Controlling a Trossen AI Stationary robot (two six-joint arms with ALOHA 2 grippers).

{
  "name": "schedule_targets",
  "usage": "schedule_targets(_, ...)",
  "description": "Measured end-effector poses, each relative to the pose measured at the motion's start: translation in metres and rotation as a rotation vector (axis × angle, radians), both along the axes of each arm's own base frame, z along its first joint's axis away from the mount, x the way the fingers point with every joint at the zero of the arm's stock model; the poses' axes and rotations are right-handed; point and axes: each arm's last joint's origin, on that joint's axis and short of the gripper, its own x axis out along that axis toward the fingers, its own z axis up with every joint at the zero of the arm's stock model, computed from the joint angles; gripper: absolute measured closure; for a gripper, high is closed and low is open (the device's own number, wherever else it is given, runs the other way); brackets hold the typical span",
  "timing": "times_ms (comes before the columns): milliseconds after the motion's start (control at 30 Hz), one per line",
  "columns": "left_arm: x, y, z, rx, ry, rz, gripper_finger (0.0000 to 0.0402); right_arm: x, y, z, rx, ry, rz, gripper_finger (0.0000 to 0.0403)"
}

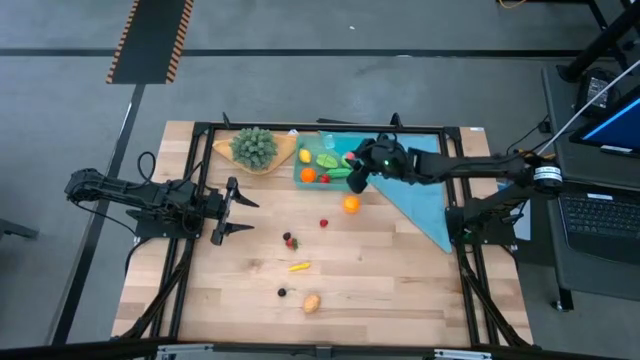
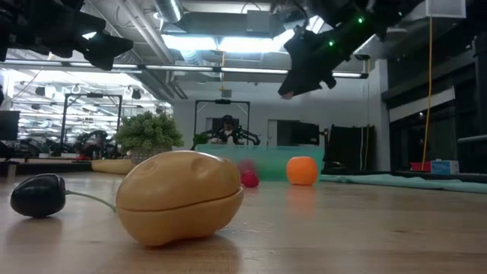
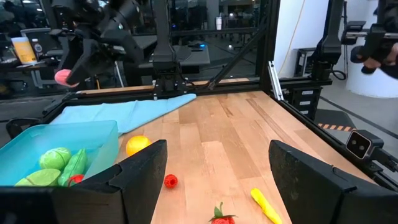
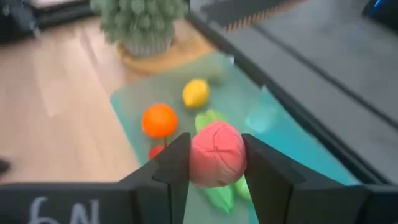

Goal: Pick and placing Produce into tupperware
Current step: Put the peach into the blue bin

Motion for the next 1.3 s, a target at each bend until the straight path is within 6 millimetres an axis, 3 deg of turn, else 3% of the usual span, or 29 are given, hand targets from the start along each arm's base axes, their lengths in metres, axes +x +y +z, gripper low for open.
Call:
schedule_targets(300,0.0,0.0,0.0,0.0,0.0,0.0,0.0127,-0.006,-0.015,0.026,0.222,0.072,0.015,0.0265)
schedule_targets(567,0.0,0.0,0.0,0.0,0.0,0.0,0.0127,-0.011,-0.024,0.021,0.344,0.171,0.016,0.0265)
schedule_targets(967,0.0,0.0,0.0,0.0,0.0,0.0,0.0127,0.022,-0.036,0.021,0.34,0.376,0.075,0.0265)
schedule_targets(1300,0.0,0.0,0.0,0.0,0.0,0.0,0.0127,0.034,-0.04,0.024,0.335,0.435,0.098,0.0265)
